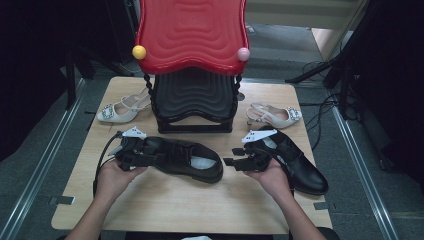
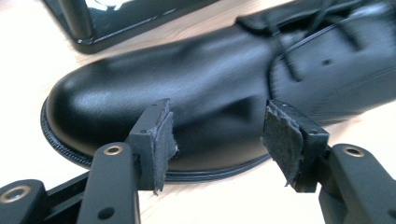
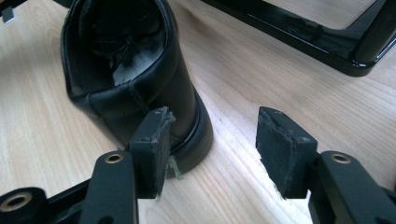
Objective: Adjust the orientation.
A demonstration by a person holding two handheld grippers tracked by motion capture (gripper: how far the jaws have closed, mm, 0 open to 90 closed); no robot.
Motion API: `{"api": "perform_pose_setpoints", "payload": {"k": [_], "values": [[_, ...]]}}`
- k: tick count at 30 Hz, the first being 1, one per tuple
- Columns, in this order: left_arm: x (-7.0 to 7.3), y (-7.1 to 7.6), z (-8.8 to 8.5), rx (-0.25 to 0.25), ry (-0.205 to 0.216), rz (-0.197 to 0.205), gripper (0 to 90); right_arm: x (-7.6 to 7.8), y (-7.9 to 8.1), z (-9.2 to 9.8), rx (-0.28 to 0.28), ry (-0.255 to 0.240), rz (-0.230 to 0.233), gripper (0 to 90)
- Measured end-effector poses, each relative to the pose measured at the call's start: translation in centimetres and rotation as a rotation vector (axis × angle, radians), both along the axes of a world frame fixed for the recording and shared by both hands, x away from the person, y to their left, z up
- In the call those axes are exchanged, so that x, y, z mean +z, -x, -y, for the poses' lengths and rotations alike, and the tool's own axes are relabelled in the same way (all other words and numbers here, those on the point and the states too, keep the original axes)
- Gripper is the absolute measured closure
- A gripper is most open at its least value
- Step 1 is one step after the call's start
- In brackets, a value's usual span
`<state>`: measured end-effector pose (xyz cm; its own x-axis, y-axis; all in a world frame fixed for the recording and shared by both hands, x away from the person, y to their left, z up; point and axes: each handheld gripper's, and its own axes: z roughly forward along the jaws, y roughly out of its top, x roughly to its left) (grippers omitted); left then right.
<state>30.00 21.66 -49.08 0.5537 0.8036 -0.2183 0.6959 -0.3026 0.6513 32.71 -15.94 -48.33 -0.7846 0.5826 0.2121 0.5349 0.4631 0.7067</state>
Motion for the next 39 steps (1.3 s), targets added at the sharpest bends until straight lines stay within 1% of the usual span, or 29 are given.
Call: {"api": "perform_pose_setpoints", "payload": {"k": [1, 3, 5, 8, 9, 10, 11, 12, 13, 14, 15, 16, 17, 18, 19, 20, 21, 22, 25, 26, 28, 29, 31, 33, 34, 35, 36, 38, 39], "values": [[-0.1, 0.1, 0.1, -0.001, -0.007, 0.017, 44.7, 0.0, -0.2, -0.1, 0.001, 0.001, 0.006, 48.0], [-0.3, 0.1, 0.1, -0.006, -0.011, 0.03, 46.0, -0.1, -0.5, -0.4, -0.006, 0.002, 0.013, 48.8], [-0.5, 0.1, -0.1, -0.001, 0.011, 0.034, 46.2, -0.2, -0.9, -0.8, -0.021, 0.004, 0.014, 48.9], [-1.0, 0.4, -0.4, 0.003, 0.044, 0.063, 46.3, -0.2, -1.4, -1.6, -0.028, 0.005, 0.022, 53.5], [-1.1, 0.5, -0.5, 0.007, 0.051, 0.065, 46.2, -0.3, -1.6, -1.8, -0.02, 0.007, 0.028, 56.0], [-1.1, 0.5, -0.6, 0.011, 0.066, 0.055, 45.6, -0.3, -1.7, -2.1, -0.012, 0.012, 0.027, 58.1], [-1.1, 0.5, -0.6, 0.011, 0.066, 0.055, 45.6, -0.4, -1.8, -2.4, -0.012, 0.018, 0.022, 61.9], [-1.1, 0.3, -0.7, 0.013, 0.075, 0.039, 45.6, -0.5, -1.9, -2.6, -0.006, 0.023, 0.021, 64.5], [-1.2, 0.3, -0.9, 0.005, 0.078, 0.038, 45.6, -0.6, -2.0, -2.7, -0.002, 0.025, 0.015, 67.9], [-1.2, 0.3, -0.8, 0.01, 0.083, 0.038, 45.3, -0.7, -2.1, -2.8, 0.002, 0.02, 0.002, 72.0], [-1.2, 0.3, -0.8, 0.014, 0.085, 0.035, 44.6, -0.9, -2.1, -2.9, 0.008, 0.019, -0.012, 74.4], [-1.2, 0.3, -0.6, 0.018, 0.074, 0.038, 44.3, -1.0, -2.2, -3.0, 0.01, 0.023, -0.019, 76.7], [-1.3, 0.6, -0.3, 0.021, 0.051, 0.063, 44.3, -1.1, -2.1, -3.1, 0.014, 0.023, -0.026, 78.7], [-1.5, 0.9, 0.1, 0.024, 0.018, 0.105, 44.4, -1.1, -2.1, -3.1, 0.017, 0.027, -0.031, 80.1], [-1.6, 1.3, 0.5, 0.023, -0.014, 0.138, 44.2, -1.2, -2.1, -3.1, 0.019, 0.028, -0.035, 81.6], [-1.7, 1.4, 0.7, 0.016, -0.044, 0.157, 44.2, -1.2, -2.1, -3.2, 0.024, 0.024, -0.04, 83.1], [-1.7, 1.4, 0.7, 0.016, -0.044, 0.157, 44.6, -1.2, -2.1, -3.2, 0.024, 0.024, -0.04, 83.1], [-1.4, 1.3, 0.7, 0.024, -0.051, 0.146, 46.7, -1.3, -2.0, -3.2, 0.03, 0.028, -0.043, 86.0], [-1.3, 0.8, -0.3, 0.081, 0.005, 0.109, 62.9, -1.3, -1.8, -3.3, 0.033, 0.025, -0.043, 87.8], [-1.3, 0.7, -0.5, 0.087, 0.012, 0.102, 67.9, -1.3, -1.7, -3.3, 0.034, 0.026, -0.039, 87.8], [-1.3, 0.6, -0.8, 0.095, 0.024, 0.09, 73.9, -1.3, -1.5, -3.3, 0.034, 0.023, -0.043, 89.5], [-1.3, 0.6, -0.8, 0.097, 0.021, 0.083, 76.3, -1.4, -1.4, -3.3, 0.039, 0.02, -0.048, 90.0], [-1.2, 0.5, -0.8, 0.083, 0.014, 0.058, 80.0, -1.3, -1.1, -3.3, 0.042, 0.021, -0.056, 90.0], [-1.3, 0.5, -0.6, 0.07, -0.001, 0.048, 82.9, -1.3, -0.9, -3.3, 0.051, 0.025, -0.062, 90.0], [-1.3, 0.5, -0.6, 0.07, -0.001, 0.048, 84.0, -1.3, -0.7, -3.3, 0.055, 0.028, -0.064, 90.0], [-1.3, 0.5, -0.5, 0.057, -0.01, 0.028, 84.8, -1.3, -0.5, -3.3, 0.057, 0.029, -0.066, 90.0], [-1.3, 0.4, -0.5, 0.05, -0.006, 0.018, 85.6, -1.3, -0.2, -3.3, 0.061, 0.029, -0.069, 90.0], [-1.3, 0.4, -0.4, 0.049, -0.004, 0.018, 86.8, -1.3, 0.2, -3.3, 0.063, 0.025, -0.072, 90.0], [-1.2, 0.4, -0.4, 0.041, 0.002, 0.012, 87.2, -1.3, 0.3, -3.3, 0.066, 0.024, -0.074, 90.0]]}}
